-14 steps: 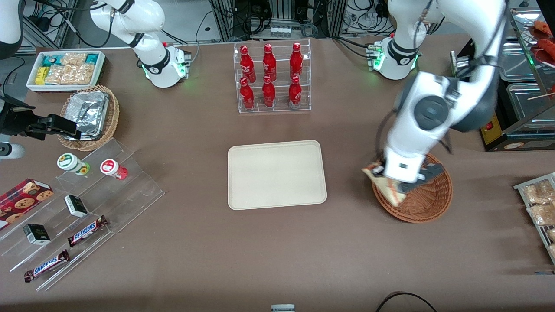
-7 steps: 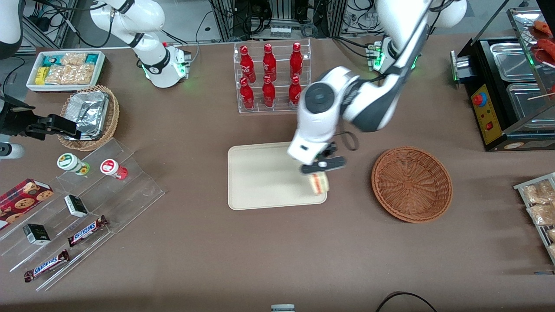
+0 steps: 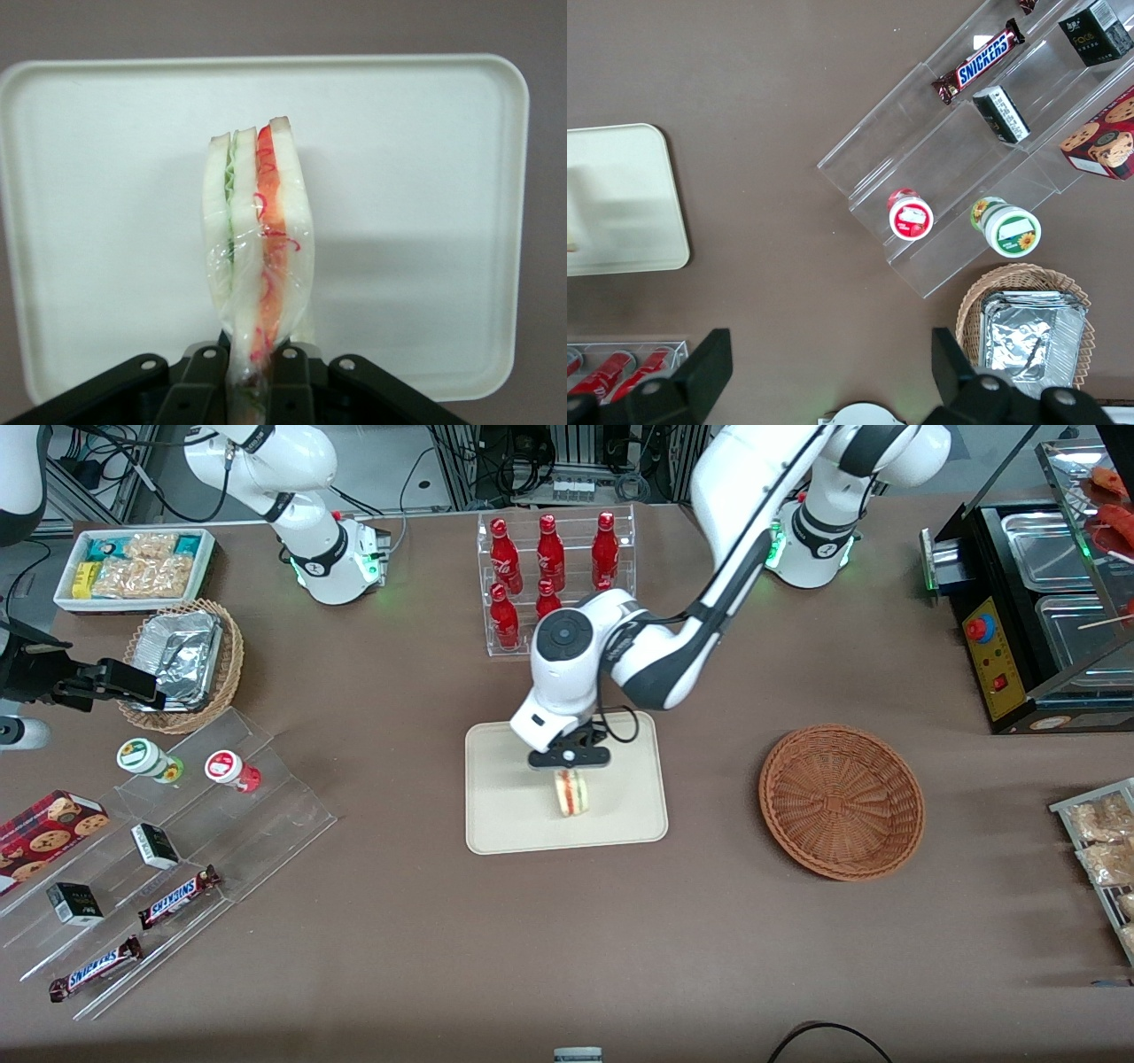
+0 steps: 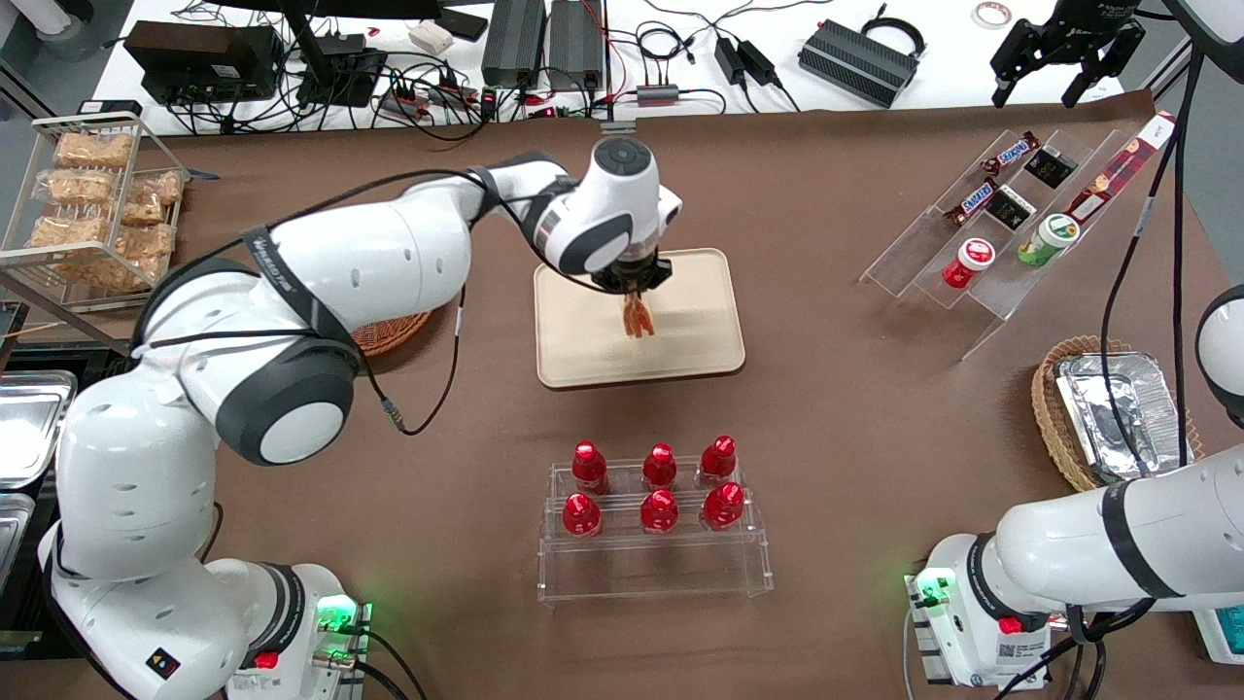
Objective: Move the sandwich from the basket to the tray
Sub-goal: 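Carry the sandwich with the left gripper over the cream tray, then lower the sandwich onto the tray and open the left gripper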
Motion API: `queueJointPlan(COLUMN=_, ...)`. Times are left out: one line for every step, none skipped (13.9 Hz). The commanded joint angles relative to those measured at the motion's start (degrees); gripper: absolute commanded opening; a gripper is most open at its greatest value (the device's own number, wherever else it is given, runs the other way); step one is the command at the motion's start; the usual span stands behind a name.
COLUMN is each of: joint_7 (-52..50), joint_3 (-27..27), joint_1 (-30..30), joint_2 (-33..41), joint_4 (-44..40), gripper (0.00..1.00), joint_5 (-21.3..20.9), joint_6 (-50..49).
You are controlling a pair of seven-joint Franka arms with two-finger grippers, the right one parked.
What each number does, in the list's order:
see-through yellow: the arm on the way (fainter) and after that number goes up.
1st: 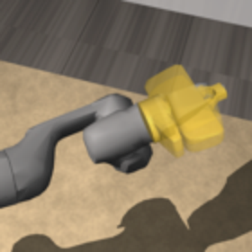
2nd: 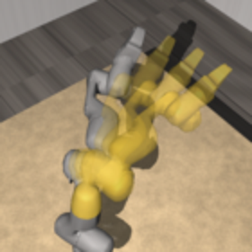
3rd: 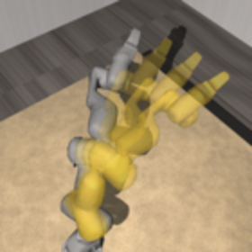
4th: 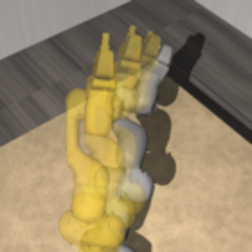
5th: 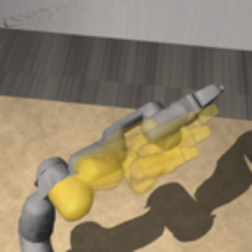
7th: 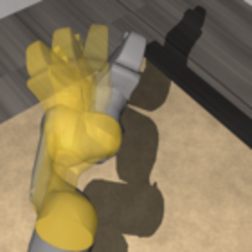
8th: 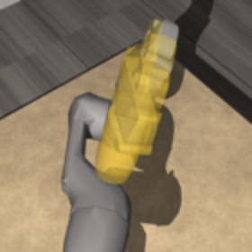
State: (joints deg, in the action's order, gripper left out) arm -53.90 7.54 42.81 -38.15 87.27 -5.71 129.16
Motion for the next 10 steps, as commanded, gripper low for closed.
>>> queueJointPlan(joint_7=-1.0, joint_3=-0.9, joint_1=1.5, joint_2=-3.0, joint_4=-1.9, gripper=0.00, joint_5=-1.1, joint_6=2.9)
queueJointPlan(joint_7=-0.5, joint_3=-0.9, joint_1=2.3, joint_2=-3.3, joint_4=-1.9, gripper=0.00, joint_5=-1.2, joint_6=3.0)
queueJointPlan(joint_7=-0.3, joint_3=-1.0, joint_1=2.9, joint_2=-3.6, joint_4=-1.9, gripper=0.00, joint_5=-2.3, joint_6=3.0)
queueJointPlan(joint_7=-0.7, joint_3=-0.9, joint_1=2.9, joint_2=-4.1, joint_4=-1.9, gripper=0.00, joint_5=-3.3, joint_6=3.0)
queueJointPlan(joint_7=-0.8, joint_3=-0.9, joint_1=2.9, joint_2=-4.5, joint_4=-2.0, gripper=0.00, joint_5=-4.0, joint_6=3.1)
queueJointPlan(joint_7=-0.9, joint_3=-0.9, joint_1=2.9, joint_2=-4.7, joint_4=-2.0, gripper=0.00, joint_5=-4.3, joint_6=3.1)
queueJointPlan(joint_7=-0.9, joint_3=-0.9, joint_1=2.9, joint_2=-4.9, joint_4=-2.0, gripper=0.00, joint_5=-4.3, joint_6=3.1)
queueJointPlan(joint_7=-1.0, joint_3=-0.9, joint_1=2.9, joint_2=-5.0, joint_4=-1.9, gripper=0.18, joint_5=-4.2, joint_6=3.1)
queueJointPlan(joint_7=-0.9, joint_3=-0.9, joint_1=2.9, joint_2=-5.0, joint_4=-1.9, gripper=0.81, joint_5=-4.3, joint_6=3.0)
queueJointPlan(joint_7=-1.0, joint_3=-0.9, joint_1=2.9, joint_2=-4.9, joint_4=-1.9, gripper=0.99, joint_5=-4.2, joint_6=3.0)
